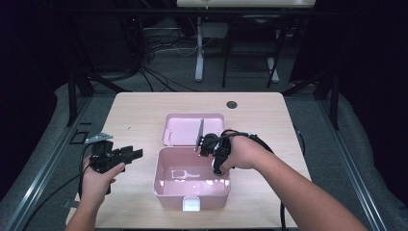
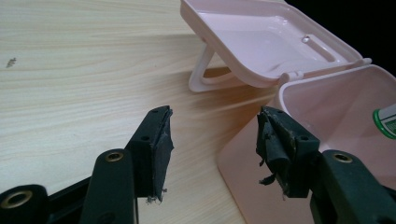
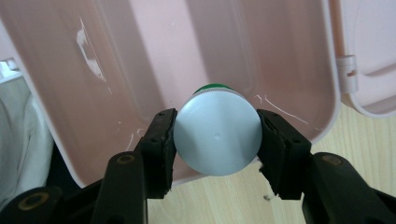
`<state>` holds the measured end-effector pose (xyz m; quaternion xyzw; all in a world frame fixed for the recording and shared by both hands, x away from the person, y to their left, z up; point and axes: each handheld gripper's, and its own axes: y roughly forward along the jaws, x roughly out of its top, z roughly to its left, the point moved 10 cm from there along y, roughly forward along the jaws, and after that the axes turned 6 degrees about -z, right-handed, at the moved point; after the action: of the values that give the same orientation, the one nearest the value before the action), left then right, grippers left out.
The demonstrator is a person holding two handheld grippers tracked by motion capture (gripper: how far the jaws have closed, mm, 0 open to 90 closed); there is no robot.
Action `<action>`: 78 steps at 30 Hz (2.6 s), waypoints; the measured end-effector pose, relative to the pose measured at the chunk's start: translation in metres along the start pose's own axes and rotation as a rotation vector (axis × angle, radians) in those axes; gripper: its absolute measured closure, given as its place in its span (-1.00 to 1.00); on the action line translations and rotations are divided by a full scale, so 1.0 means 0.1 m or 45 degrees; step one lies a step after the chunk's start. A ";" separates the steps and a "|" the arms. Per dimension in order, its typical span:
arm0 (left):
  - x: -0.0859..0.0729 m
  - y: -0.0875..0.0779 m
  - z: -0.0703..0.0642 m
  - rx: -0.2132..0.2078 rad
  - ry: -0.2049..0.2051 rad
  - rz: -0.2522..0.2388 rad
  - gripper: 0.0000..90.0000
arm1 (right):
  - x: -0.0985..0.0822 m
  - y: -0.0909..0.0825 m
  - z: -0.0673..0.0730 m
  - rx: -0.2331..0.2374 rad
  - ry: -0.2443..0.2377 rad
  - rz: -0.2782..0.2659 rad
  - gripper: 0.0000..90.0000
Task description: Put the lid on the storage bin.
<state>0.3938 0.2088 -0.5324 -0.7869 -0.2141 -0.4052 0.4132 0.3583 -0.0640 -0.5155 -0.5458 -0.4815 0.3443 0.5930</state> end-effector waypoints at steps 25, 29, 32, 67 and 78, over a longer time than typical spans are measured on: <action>-0.05 0.02 0.02 0.010 0.034 0.052 -0.01 | -0.03 0.30 0.02 0.020 -0.037 0.044 0.11; -0.07 0.03 0.00 -0.003 0.051 0.061 0.01 | -0.02 0.34 0.02 0.020 -0.046 0.049 0.11; -0.07 0.03 0.00 0.001 0.060 0.055 0.01 | -0.02 0.37 0.03 0.017 -0.055 0.059 0.11; -0.08 0.04 0.00 -0.011 0.065 0.060 0.06 | -0.04 0.65 0.08 0.031 -0.143 0.124 0.11; -0.08 0.04 0.01 -0.013 0.061 0.059 0.06 | -0.03 0.71 0.09 0.029 -0.203 0.144 0.11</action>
<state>0.3921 0.2076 -0.5410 -0.7840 -0.1837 -0.4152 0.4234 0.3572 -0.0523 -0.5864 -0.5364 -0.4917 0.4250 0.5385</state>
